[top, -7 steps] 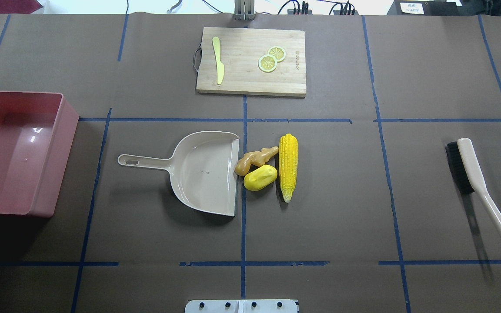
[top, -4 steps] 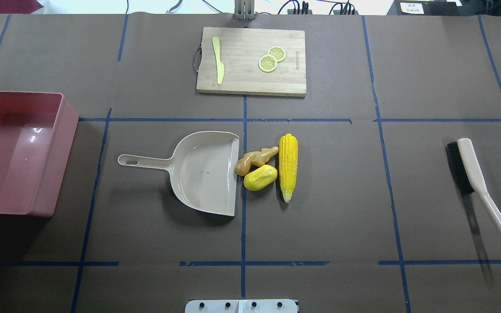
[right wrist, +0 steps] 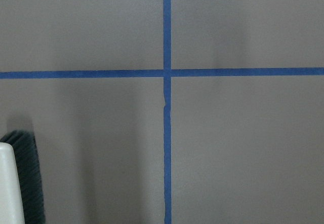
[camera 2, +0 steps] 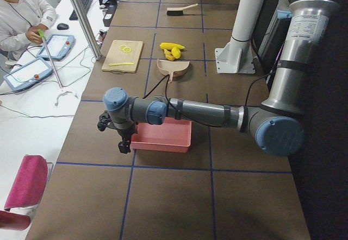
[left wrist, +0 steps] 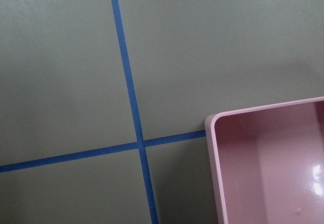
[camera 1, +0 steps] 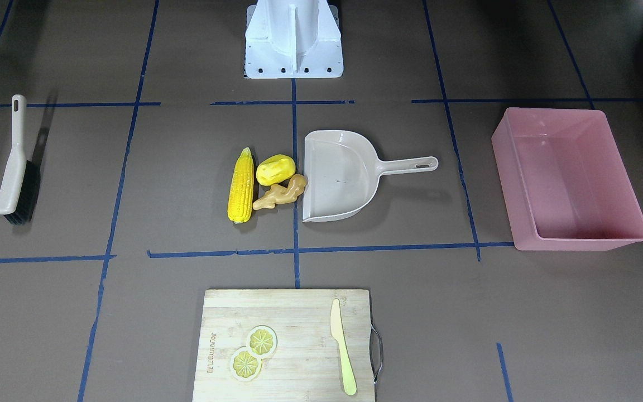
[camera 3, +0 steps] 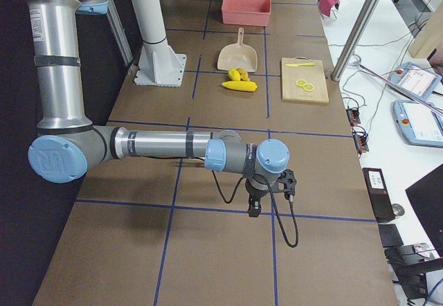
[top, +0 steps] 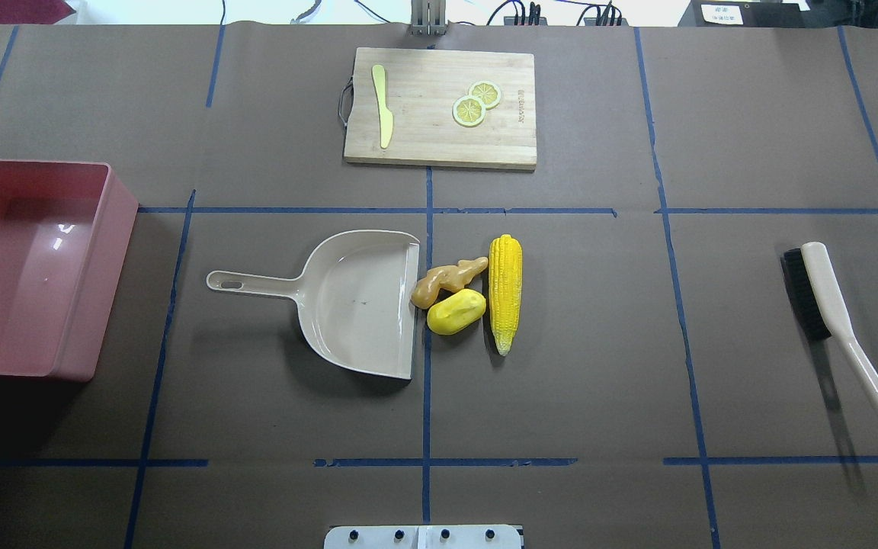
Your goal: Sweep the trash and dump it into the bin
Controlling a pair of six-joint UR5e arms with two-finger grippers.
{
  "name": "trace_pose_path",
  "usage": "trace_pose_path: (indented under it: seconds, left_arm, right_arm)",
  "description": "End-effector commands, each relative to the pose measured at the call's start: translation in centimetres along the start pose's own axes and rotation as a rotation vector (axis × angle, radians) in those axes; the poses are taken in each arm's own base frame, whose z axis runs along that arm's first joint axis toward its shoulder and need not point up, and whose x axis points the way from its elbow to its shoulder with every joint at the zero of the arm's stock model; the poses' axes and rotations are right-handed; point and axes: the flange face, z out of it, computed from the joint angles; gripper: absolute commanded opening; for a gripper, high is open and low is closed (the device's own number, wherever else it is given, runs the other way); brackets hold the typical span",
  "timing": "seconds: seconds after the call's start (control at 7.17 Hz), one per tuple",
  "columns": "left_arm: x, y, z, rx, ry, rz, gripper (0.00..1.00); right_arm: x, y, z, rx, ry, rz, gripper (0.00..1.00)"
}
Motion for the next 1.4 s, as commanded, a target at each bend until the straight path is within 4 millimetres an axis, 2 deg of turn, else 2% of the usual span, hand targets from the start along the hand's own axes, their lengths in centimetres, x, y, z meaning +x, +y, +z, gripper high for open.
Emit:
trace_pose_path:
  seconds: [0.0,0.14,0.28,0.42,0.56,0.7,0.98,1.12,1.26]
  left_arm:
    - [0.4,-0.1,-0.3,0.005,0.000,0.010,1.00]
    - [0.2,0.0,-0.1,0.002,-0.001,0.006,1.00]
    - [-0.2,1.3,0.2,-0.002,-0.002,-0.001,1.00]
    - [0.7,3.1,-0.5,0.012,-0.001,0.019,1.00]
    - [1.5,3.9,-1.1,0.023,0.000,0.030,1.00]
    - [1.5,4.1,-0.9,0.014,0.010,0.024,1.00]
    - [4.8,1.3,-2.4,0.053,0.086,0.074,1.00]
    - [7.5,-1.3,-4.5,0.126,0.090,0.159,1.00]
    - [9.6,-1.7,-5.4,0.168,0.122,0.222,1.00]
  right_arm:
    - [-0.3,-0.1,-0.2,0.005,0.000,-0.005,1.00]
    - [-0.3,-0.1,-0.3,0.007,0.000,-0.006,1.00]
    - [-0.4,-0.1,-0.3,0.011,-0.009,-0.008,1.00]
    - [-0.6,-0.1,-0.5,0.014,-0.015,-0.011,1.00]
    - [-1.0,-0.1,-0.8,0.022,-0.016,-0.019,1.00]
    - [-0.7,0.2,-0.4,0.013,-0.018,-0.011,1.00]
    - [-0.1,3.7,0.3,0.004,-0.014,0.004,1.00]
    - [-1.2,3.8,-0.6,0.021,-0.034,-0.008,1.00]
    - [-2.3,4.5,-1.0,0.032,-0.083,-0.022,1.00]
